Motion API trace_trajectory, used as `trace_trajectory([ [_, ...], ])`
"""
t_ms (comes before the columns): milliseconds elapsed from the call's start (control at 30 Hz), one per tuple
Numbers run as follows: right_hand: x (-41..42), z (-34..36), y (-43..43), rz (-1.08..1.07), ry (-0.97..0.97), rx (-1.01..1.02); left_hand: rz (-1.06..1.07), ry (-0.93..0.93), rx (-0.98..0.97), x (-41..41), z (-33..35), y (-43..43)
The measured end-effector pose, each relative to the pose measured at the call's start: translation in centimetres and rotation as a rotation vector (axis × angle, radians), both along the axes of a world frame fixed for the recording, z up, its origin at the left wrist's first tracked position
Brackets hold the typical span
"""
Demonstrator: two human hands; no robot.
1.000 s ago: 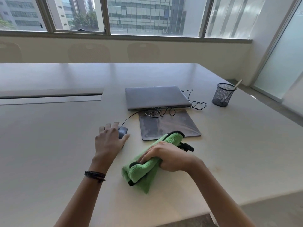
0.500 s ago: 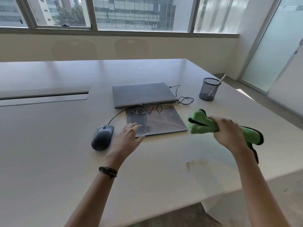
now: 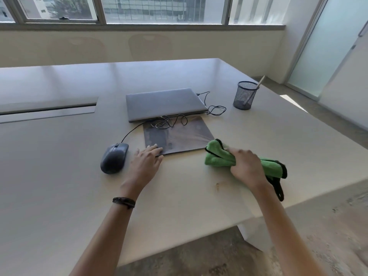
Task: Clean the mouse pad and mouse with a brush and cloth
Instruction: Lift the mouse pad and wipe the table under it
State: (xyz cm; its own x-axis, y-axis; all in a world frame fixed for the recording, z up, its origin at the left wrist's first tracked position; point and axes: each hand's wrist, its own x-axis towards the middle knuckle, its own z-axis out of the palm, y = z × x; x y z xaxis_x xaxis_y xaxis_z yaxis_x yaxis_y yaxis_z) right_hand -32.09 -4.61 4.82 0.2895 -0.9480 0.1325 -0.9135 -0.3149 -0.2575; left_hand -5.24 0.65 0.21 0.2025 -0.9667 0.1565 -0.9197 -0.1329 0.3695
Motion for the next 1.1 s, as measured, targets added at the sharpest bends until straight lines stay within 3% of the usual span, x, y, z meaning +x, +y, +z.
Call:
trace_trajectory([
  [200,3.5,-0.2,5.7,0.299,-0.108,-0.021,0.022,0.115,-0.07,0.0,-0.4,0.0],
  [400,2.7,-0.4,7.8,0.648,-0.232,0.184,0.009,0.132,-0.115,0.3,-0.5,0.3],
  [600,-2.5,-0.4,7.0,0.479,-0.242,0.166,-0.016,0.091,-0.12,0.0,-0.7,0.8],
  [867,-9.1,-1.0,9.4,-0.203,-0.162,-0.11,-0.029,0.033,-0.136,-0.4,-1.1,0.9],
  [967,-6.4,-1.7,11.6,-0.134,-0.226,-0.172,-0.021,0.022,-0.136,-0.7,-1.3,1.0],
  [1100,-2.3,-2.7,14.2,0.272,-0.245,-0.074,-0.023,0.019,-0.13,-0.6,-1.4,1.1],
])
